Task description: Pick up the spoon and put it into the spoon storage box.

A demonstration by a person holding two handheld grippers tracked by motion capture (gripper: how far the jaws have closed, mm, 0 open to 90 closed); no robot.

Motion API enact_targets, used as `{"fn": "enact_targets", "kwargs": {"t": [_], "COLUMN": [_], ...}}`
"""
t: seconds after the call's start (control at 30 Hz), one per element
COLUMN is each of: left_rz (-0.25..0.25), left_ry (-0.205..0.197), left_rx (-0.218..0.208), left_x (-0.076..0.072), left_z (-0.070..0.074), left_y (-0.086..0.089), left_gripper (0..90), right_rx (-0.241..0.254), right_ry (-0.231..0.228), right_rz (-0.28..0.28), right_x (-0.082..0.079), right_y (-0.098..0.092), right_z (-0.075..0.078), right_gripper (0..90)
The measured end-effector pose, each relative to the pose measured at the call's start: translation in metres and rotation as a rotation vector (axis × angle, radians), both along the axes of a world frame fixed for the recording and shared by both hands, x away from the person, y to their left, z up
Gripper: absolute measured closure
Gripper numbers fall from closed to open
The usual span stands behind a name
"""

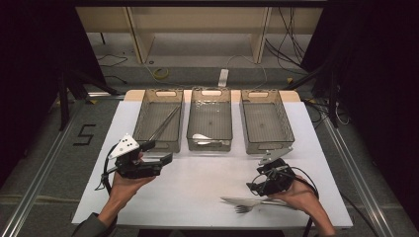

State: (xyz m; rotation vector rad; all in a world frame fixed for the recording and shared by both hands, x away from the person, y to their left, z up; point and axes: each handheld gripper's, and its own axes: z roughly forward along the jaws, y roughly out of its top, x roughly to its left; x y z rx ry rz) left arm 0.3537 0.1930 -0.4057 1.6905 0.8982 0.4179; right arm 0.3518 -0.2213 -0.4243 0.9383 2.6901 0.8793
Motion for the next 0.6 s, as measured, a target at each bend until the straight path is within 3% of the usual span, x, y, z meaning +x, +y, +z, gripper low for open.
{"fn": "enact_targets", "kwargs": {"t": [0.6], "left_rz": [0.001], "left_ry": [0.001], "left_rx": [0.001], "left_x": [0.000], "left_z": [0.000], "left_y": [0.001], "left_gripper": [16.1], "right_rx": [-0.025], "right_ry": [0.021], "right_rz": [-0.006], "right_x": [-0.017], "right_y": [-0.008], "right_z": [-0.010], "right_gripper": [29.9]}}
